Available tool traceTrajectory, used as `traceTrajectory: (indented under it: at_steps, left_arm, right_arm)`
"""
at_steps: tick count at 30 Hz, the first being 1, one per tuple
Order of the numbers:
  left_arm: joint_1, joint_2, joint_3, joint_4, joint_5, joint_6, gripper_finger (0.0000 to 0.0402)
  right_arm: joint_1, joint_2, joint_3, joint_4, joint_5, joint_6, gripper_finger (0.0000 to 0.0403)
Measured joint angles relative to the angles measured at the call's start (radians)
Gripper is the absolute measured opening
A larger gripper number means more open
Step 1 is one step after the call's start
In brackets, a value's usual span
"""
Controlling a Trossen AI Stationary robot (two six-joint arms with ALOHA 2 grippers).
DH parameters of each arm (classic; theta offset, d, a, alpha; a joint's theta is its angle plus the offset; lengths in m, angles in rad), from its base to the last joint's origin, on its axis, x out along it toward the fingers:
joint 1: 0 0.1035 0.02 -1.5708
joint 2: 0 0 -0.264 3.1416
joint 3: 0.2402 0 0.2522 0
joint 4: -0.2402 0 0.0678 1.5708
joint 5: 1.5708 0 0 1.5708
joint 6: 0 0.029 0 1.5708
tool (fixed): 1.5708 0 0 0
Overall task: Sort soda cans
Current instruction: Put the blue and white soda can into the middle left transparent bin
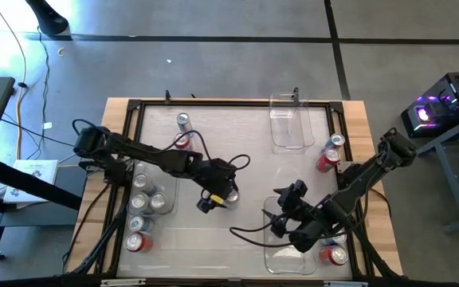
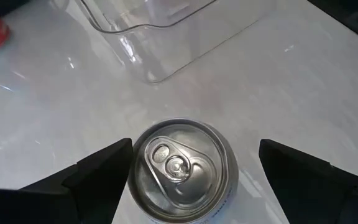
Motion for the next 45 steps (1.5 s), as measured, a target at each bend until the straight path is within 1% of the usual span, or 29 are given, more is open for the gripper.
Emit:
traceTrajectory:
  at_steps: [6, 11, 13, 15, 18, 22, 24, 28, 31, 37, 41, 43, 45]
  left_arm:
    - [0.000, 0.000, -0.005, 0.006, -0.002, -0.008, 0.0346]
    - [-0.044, -0.003, -0.007, 0.028, -0.095, -0.042, 0.0346]
    - [-0.065, -0.004, -0.008, 0.051, -0.104, -0.043, 0.0346]
    - [-0.075, -0.004, -0.008, 0.072, -0.088, -0.050, 0.0346]
    - [-0.070, 0.000, -0.008, 0.086, -0.087, -0.069, 0.0346]
    - [-0.051, 0.001, -0.008, 0.086, -0.152, -0.087, 0.0346]
    - [-0.044, 0.001, -0.008, 0.084, -0.158, -0.091, 0.0346]
    - [-0.038, 0.004, -0.043, 0.107, -0.142, -0.105, 0.0346]
    - [-0.040, 0.008, -0.099, 0.143, -0.145, -0.100, 0.0346]
    - [-0.043, 0.007, -0.155, 0.256, -0.148, -0.201, 0.0346]
    - [-0.051, 0.007, -0.184, 0.317, -0.148, -0.322, 0.0341]
    - [-0.064, 0.007, -0.194, 0.334, -0.190, -0.385, 0.0329]
    - [-0.082, 0.004, -0.197, 0.338, -0.291, -0.463, 0.0315]
  right_arm:
    - [0.000, 0.001, 0.000, 0.016, 0.000, 0.002, 0.0367]
    - [0.000, 0.001, 0.000, 0.022, 0.000, 0.001, 0.0367]
    - [0.000, 0.001, 0.000, 0.024, 0.000, 0.001, 0.0367]
    - [0.000, 0.001, 0.000, 0.023, 0.000, -0.001, 0.0367]
    - [0.000, 0.001, 0.000, 0.023, 0.000, -0.008, 0.0367]
    - [0.000, 0.001, 0.000, 0.030, -0.003, -0.008, 0.0367]
    - [0.000, 0.001, 0.000, 0.035, -0.003, -0.008, 0.0367]
    - [0.000, 0.001, 0.000, 0.044, -0.005, -0.008, 0.0367]
    - [0.000, 0.001, 0.000, 0.045, -0.005, -0.008, 0.0367]
    - [0.000, 0.001, 0.000, 0.045, -0.006, -0.016, 0.0367]
    - [0.000, 0.001, 0.000, 0.045, -0.006, -0.016, 0.0367]
    - [0.000, 0.001, 0.000, 0.045, -0.006, -0.016, 0.0367]
    - [0.000, 0.001, 0.000, 0.045, -0.006, -0.016, 0.0367]
